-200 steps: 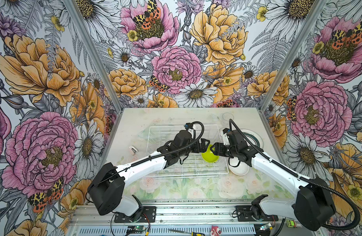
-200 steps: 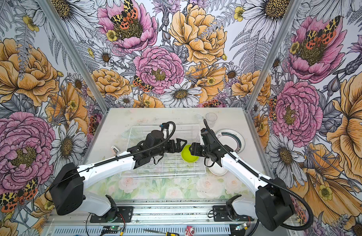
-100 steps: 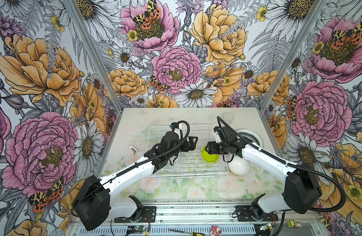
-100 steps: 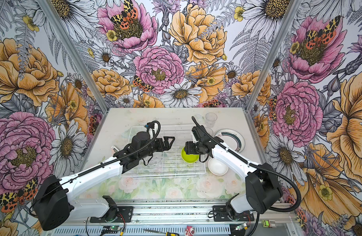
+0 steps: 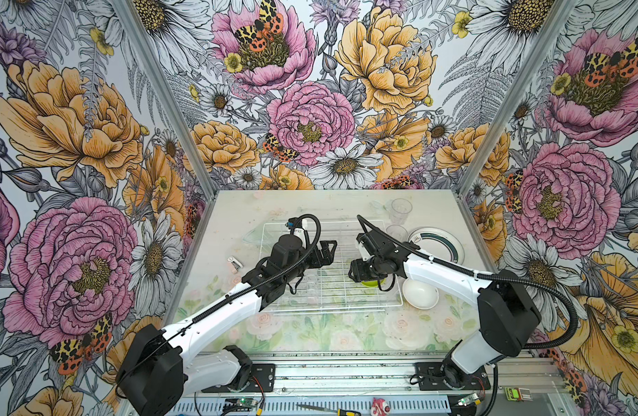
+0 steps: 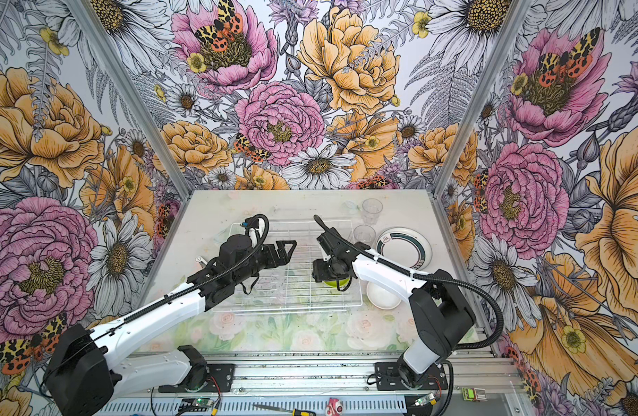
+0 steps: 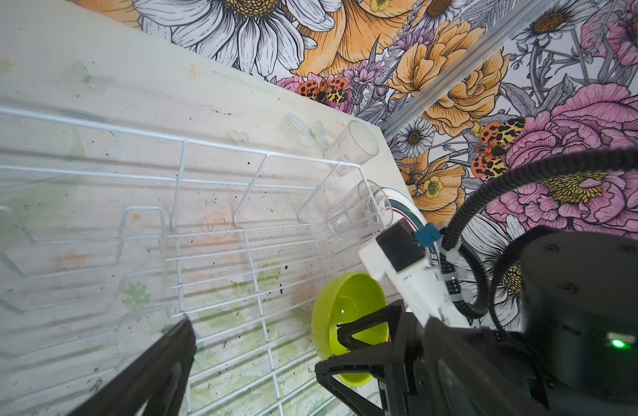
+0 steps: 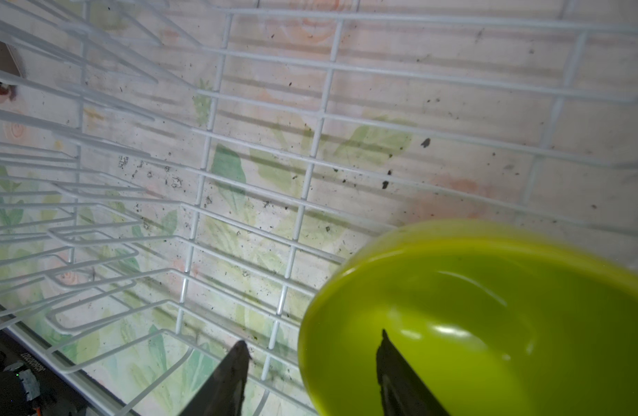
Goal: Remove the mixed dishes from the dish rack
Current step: 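Close the right gripper on the lime-green bowl while the left opens, then carry the lime-green bowl out with the right gripper while the left draws back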
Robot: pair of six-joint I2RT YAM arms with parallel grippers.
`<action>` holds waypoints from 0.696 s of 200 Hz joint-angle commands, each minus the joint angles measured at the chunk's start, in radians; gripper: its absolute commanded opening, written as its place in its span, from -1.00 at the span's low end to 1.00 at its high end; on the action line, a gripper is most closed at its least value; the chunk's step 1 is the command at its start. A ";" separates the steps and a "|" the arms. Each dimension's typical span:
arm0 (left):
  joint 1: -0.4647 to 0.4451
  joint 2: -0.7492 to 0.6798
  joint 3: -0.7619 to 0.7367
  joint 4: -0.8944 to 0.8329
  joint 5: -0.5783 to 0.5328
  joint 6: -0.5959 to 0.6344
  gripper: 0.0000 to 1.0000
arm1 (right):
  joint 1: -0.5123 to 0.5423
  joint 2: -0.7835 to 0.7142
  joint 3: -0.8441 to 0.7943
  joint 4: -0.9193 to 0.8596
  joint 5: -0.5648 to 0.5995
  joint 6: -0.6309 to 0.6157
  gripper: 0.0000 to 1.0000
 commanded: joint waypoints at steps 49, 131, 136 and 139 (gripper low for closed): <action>0.032 -0.102 -0.049 -0.068 -0.048 0.044 0.97 | 0.056 0.064 0.035 -0.021 0.219 0.046 -0.26; 0.066 -0.104 -0.051 -0.140 -0.051 0.116 0.97 | 0.097 0.091 0.045 -0.028 0.288 0.080 -0.92; 0.067 -0.105 -0.053 -0.138 -0.052 0.119 0.97 | 0.098 0.085 0.047 -0.028 0.287 0.081 -0.95; 0.067 -0.105 -0.054 -0.136 -0.052 0.122 0.97 | 0.098 0.083 0.048 -0.027 0.287 0.082 -0.97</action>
